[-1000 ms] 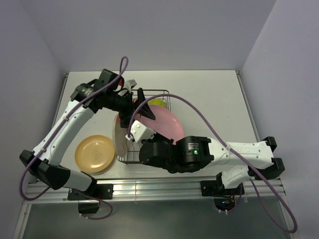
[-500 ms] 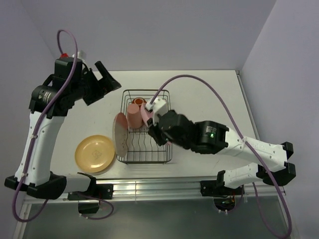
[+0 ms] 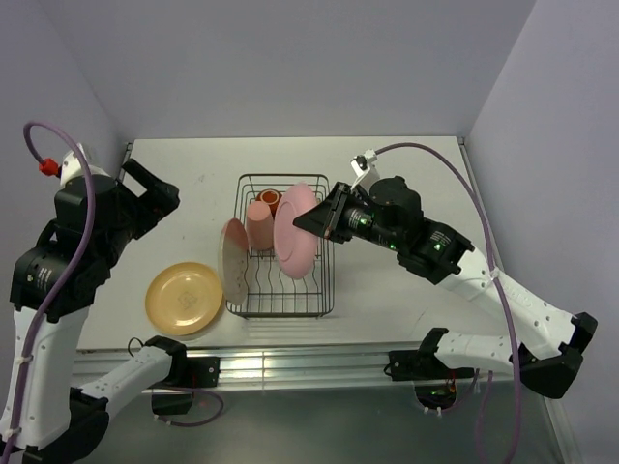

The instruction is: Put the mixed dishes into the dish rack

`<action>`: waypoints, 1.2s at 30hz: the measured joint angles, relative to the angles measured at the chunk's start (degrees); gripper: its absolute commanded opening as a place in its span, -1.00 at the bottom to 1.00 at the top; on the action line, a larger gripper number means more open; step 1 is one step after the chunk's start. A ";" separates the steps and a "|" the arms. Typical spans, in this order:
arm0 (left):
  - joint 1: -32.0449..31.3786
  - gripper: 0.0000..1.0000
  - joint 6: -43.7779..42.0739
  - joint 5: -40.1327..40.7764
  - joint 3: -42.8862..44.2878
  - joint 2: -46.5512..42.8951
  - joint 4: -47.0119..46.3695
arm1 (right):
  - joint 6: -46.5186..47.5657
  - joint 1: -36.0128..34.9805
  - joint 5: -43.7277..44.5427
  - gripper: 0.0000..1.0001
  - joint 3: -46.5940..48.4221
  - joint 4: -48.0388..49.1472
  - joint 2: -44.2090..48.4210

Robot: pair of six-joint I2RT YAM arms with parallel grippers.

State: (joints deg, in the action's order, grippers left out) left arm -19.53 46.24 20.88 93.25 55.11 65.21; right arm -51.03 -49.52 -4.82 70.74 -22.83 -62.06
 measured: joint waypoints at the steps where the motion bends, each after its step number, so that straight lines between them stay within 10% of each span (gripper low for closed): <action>1: 0.00 0.94 -0.11 0.04 -1.01 -1.01 -0.42 | -2.58 0.39 -0.87 -1.00 -0.66 0.76 -0.04; 13: 0.00 0.93 -4.24 -7.67 -12.81 -1.03 -1.99 | -18.43 -0.22 -2.03 -1.00 -4.26 5.27 -3.54; 36: -2.10 0.93 -4.52 -9.14 -13.66 -7.78 -0.46 | -13.27 -5.86 6.08 -1.00 1.46 2.45 -18.01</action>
State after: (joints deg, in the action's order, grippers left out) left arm -21.63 41.71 11.75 79.59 47.33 64.75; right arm -64.29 -55.37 1.26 72.20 -20.38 -80.07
